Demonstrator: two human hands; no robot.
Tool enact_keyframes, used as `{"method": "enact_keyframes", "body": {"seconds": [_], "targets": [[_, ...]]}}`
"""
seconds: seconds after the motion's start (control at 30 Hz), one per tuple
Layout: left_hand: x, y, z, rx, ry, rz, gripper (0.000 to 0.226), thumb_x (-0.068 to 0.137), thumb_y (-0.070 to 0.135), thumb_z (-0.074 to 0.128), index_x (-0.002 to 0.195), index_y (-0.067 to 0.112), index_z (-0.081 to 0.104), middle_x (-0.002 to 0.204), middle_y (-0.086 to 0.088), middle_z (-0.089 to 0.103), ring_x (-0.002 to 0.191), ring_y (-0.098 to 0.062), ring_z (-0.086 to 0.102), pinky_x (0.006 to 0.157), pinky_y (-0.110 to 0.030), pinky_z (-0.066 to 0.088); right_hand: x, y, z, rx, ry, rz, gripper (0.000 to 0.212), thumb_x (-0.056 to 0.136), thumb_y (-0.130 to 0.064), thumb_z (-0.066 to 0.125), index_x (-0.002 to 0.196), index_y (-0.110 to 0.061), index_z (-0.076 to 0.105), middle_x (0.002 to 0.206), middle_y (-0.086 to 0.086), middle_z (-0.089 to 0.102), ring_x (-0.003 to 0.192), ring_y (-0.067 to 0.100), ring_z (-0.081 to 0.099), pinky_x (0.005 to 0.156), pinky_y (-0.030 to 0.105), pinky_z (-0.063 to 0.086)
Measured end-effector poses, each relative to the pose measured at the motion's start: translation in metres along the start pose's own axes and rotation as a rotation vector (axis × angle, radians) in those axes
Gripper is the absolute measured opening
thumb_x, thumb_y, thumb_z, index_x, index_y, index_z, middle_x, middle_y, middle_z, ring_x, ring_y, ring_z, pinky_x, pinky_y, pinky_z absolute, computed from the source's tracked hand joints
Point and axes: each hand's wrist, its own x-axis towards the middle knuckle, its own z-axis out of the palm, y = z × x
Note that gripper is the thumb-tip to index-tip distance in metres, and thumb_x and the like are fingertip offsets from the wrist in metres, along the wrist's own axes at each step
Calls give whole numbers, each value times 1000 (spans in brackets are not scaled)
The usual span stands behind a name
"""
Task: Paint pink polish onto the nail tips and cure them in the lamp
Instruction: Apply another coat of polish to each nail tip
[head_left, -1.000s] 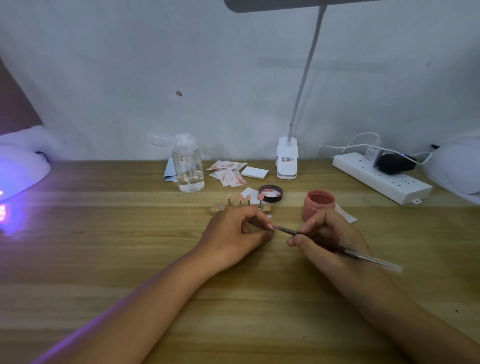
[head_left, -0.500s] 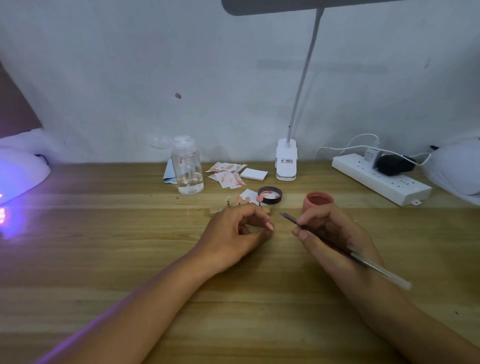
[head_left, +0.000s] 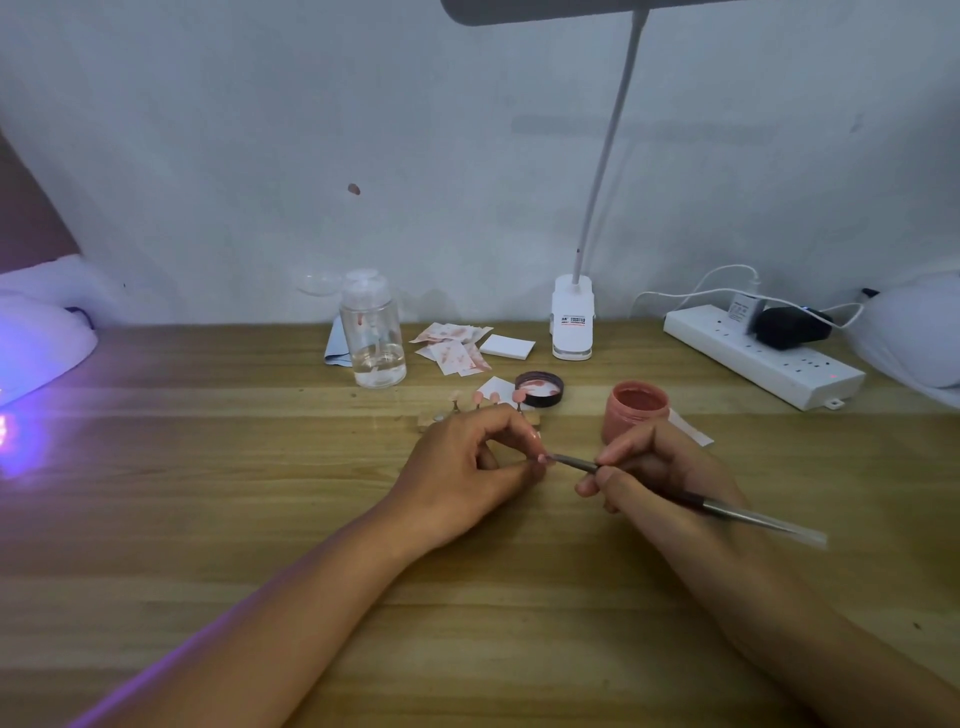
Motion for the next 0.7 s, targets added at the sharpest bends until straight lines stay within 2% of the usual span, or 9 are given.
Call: {"method": "enact_keyframes", "body": {"seconds": [0.2, 0.37, 0.47, 0.57, 0.7], "targets": [[0, -1, 0, 23, 5, 1, 17, 81, 19, 79, 79, 33, 70, 87, 22, 68, 45, 3, 45, 48, -9, 32, -1, -3, 0, -9, -9, 8, 5, 86, 4, 62, 88, 2, 58, 77, 8, 74, 69, 2, 67, 69, 19, 50], [0, -1, 1, 40, 6, 5, 13, 81, 17, 78, 82, 28, 71, 87, 20, 68, 45, 2, 46, 48, -9, 31, -2, -3, 0, -28, -23, 4, 6, 86, 3, 63, 88, 1, 58, 78, 8, 74, 74, 7, 69, 72, 24, 51], [0, -1, 1, 41, 7, 6, 13, 81, 18, 78, 82, 29, 71, 88, 20, 68, 45, 2, 46, 48, -10, 31, -2, -4, 0, -26, -23, 2, 6, 85, 4, 63, 88, 1, 58, 78, 8, 74, 74, 6, 68, 71, 22, 51], [0, -1, 1, 45, 4, 6, 13, 81, 20, 78, 80, 30, 70, 86, 21, 68, 44, 2, 45, 48, -10, 31, -2, -4, 0, -26, -13, -4, 6, 85, 5, 62, 88, 2, 58, 78, 9, 74, 72, 6, 68, 68, 19, 50], [0, 0, 1, 45, 15, 8, 16, 81, 18, 79, 78, 30, 69, 78, 25, 66, 43, 1, 43, 47, -9, 29, -2, -3, 0, -39, -9, 0, 7, 85, 4, 63, 89, 1, 59, 78, 8, 74, 74, 10, 69, 69, 23, 51]]}}
